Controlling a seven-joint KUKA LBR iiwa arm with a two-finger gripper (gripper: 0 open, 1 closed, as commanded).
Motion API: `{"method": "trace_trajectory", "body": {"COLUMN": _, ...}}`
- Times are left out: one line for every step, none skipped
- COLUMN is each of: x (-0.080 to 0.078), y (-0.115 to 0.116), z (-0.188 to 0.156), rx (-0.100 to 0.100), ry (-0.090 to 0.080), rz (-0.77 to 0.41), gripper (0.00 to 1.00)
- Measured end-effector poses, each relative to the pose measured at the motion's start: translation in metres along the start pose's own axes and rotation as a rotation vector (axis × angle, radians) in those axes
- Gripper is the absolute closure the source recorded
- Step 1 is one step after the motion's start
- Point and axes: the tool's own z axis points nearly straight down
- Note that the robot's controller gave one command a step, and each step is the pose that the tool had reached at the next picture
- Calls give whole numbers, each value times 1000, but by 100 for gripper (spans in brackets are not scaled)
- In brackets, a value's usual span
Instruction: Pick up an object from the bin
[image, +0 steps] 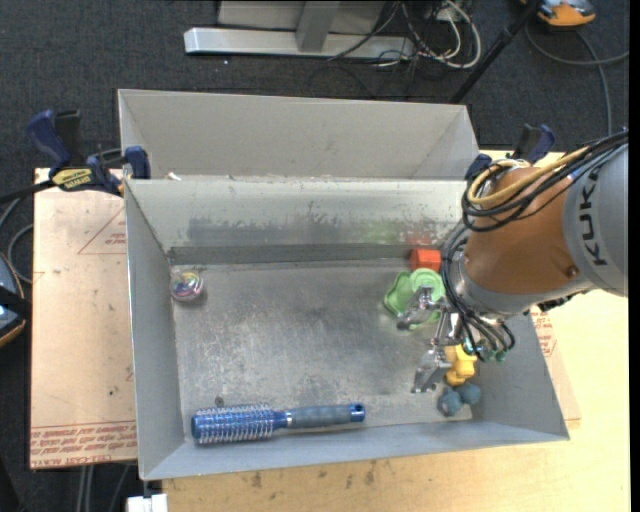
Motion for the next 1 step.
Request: {"method": "trace_trajectory", "body": {"x": -3, "y": -56, "z": -58, "rx": 1, "ry": -13, "rz": 248, "gripper": 0}}
